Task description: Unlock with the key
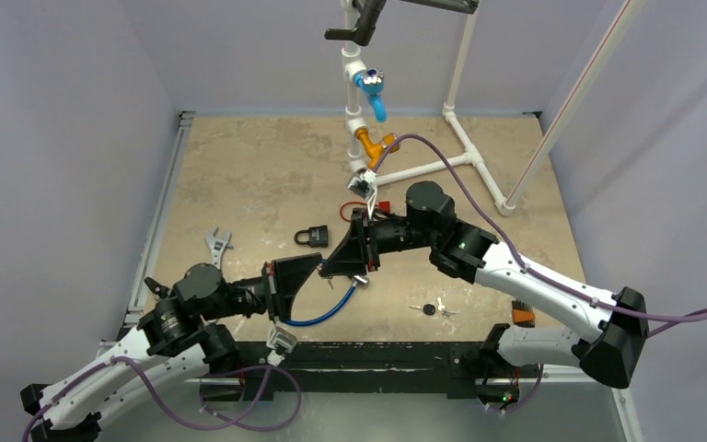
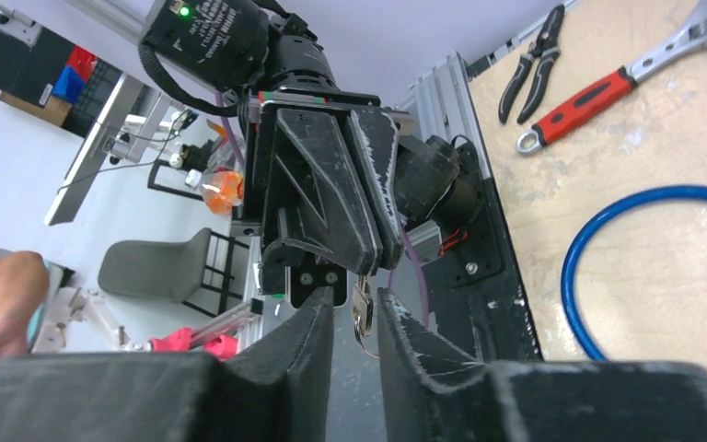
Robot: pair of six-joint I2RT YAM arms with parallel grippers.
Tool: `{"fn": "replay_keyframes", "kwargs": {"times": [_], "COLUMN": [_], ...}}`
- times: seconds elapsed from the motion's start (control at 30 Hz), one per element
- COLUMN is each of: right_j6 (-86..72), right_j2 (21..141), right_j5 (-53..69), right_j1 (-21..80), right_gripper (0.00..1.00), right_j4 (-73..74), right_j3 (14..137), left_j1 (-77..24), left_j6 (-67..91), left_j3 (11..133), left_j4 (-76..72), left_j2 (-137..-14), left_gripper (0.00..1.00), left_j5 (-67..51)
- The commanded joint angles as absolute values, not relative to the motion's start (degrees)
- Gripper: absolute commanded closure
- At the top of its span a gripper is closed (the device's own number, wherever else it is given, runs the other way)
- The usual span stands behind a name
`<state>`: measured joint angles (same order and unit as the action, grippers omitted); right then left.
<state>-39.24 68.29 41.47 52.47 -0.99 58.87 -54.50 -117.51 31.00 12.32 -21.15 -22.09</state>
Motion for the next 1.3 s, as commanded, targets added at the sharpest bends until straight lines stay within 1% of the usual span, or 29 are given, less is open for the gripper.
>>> {"fn": "replay_keyframes", "kwargs": {"times": [0.0,0.03,0.1,0.17,0.4,0.47,0.6,0.7,0.73,0.83,0.9,0.93,1.0,1.03,1.13,1.2,1.27], "right_j6": [-42.79,-44.09,-46.68,-49.01,-51.89,-52.30,-54.18,-54.93,-54.84,-53.28,-51.80,-50.97,-48.01,-45.94,-42.66,-41.78,-41.16], "right_j2": [67.46,67.20,66.79,66.72,66.64,66.62,65.92,64.25,63.47,60.80,58.78,57.70,55.33,54.33,51.12,48.68,46.32], "right_j5": [41.22,41.03,40.96,40.91,40.50,40.20,39.36,38.38,37.98,36.92,36.34,35.78,33.66,32.14,27.71,25.38,23.21], "right_j1": [52.21,52.21,52.21,52.21,52.18,52.18,52.02,51.28,50.92,49.17,47.55,46.63,45.32,45.01,44.50,44.39,44.24], "right_gripper": [0.72,0.69,0.69,0.73,0.88,0.99,1.00,1.00,1.00,1.00,1.00,1.00,1.00,1.00,1.00,1.00,1.00], "right_j4": [-10.94,-12.91,-17.21,-21.08,-24.89,-25.37,-27.49,-26.80,-25.71,-20.01,-15.34,-12.74,-5.37,-1.44,7.20,11.24,14.79], "right_j3": [57.14,56.00,53.65,51.83,49.16,49.00,47.86,46.43,46.04,45.40,44.91,44.64,44.72,44.98,44.23,43.60,43.42], "left_j1": [-54.49,-54.49,-54.49,-54.49,-54.49,-54.49,-54.49,-54.49,-54.54,-54.49,-54.54,-54.58,-54.59,-54.54,-54.14,-53.51,-52.96], "left_j6": [-133.62,-133.78,-134.42,-134.47,-134.47,-134.56,-134.34,-132.71,-131.86,-125.84,-119.84,-113.72,-101.15,-93.66,-71.55,-63.50,-60.88], "left_j3": [31.12,31.07,30.83,30.59,30.59,30.46,30.03,29.90,29.84,29.58,30.46,31.40,34.78,37.21,45.74,48.87,48.36], "left_j4": [11.34,11.16,10.68,10.06,9.58,9.39,9.01,8.88,8.81,8.28,10.71,12.60,17.75,21.80,32.82,38.56,40.55], "left_j2": [-21.29,-21.38,-21.46,-21.54,-21.63,-21.60,-21.55,-21.93,-22.27,-22.95,-23.52,-24.03,-26.05,-27.92,-37.49,-42.22,-45.32], "left_gripper": [1.00,1.00,1.00,1.00,1.00,1.00,1.00,1.00,0.93,0.54,0.39,0.30,0.18,0.14,0.11,0.09,0.07], "left_j5": [-21.62,-21.36,-21.27,-21.22,-20.92,-20.87,-20.47,-18.09,-17.29,-13.82,-10.47,-8.11,-3.52,-1.69,2.02,-1.39,-6.22]}}
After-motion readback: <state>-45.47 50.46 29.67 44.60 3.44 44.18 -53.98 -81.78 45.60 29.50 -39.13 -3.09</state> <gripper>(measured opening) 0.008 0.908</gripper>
